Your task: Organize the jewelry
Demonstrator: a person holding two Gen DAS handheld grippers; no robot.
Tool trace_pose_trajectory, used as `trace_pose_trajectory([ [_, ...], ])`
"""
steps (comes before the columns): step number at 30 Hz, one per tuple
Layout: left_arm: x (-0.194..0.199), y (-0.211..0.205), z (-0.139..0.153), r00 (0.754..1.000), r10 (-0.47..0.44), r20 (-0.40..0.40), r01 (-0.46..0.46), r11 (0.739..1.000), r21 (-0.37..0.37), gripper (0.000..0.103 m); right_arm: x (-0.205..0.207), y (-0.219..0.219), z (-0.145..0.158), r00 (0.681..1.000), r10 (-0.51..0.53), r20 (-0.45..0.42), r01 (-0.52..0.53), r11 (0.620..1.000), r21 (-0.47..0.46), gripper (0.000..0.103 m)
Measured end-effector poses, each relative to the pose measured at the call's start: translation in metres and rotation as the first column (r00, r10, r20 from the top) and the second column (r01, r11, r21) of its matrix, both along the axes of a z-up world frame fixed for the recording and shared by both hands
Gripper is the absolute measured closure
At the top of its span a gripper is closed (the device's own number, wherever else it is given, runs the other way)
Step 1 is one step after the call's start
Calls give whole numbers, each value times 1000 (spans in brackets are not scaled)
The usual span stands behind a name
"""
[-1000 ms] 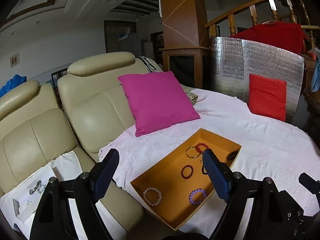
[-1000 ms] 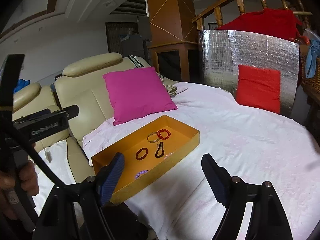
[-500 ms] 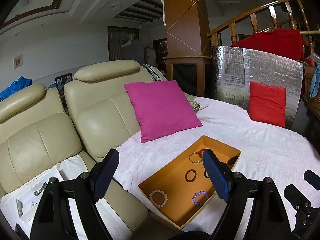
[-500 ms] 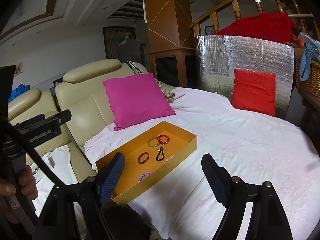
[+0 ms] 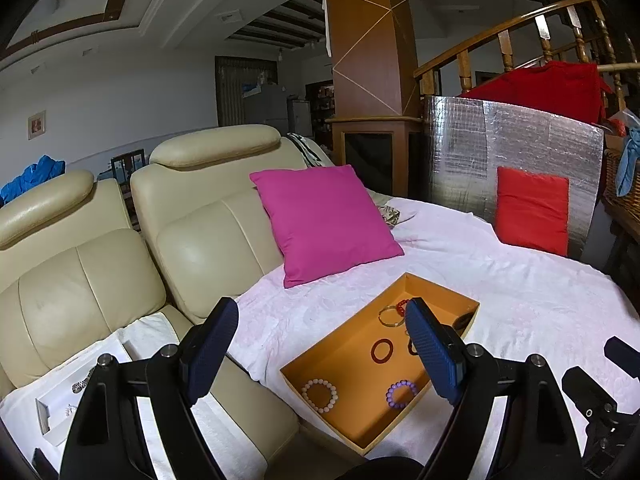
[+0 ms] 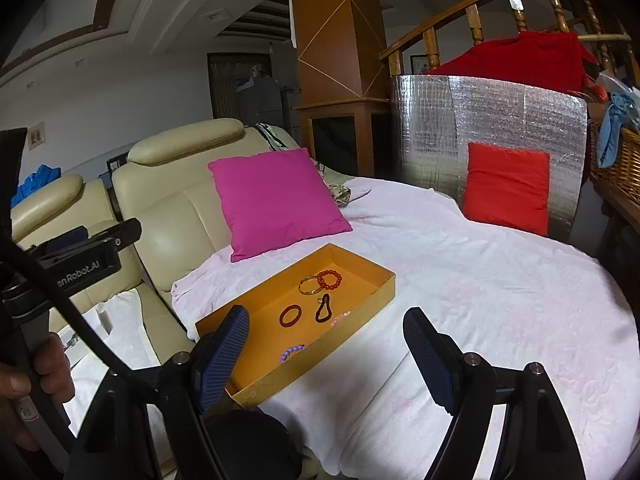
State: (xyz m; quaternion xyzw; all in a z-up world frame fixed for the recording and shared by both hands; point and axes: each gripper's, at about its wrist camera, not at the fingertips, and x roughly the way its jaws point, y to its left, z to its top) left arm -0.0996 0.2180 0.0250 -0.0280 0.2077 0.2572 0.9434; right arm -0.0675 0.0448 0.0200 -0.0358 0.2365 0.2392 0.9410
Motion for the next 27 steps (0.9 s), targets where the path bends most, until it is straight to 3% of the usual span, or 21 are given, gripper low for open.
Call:
trace_pose_trajectory([
  [27,-6,2,-1,1000,0,-7,0,1000,-5,17,-8,16,-5,1000,22,2,-22,999,-38,20],
])
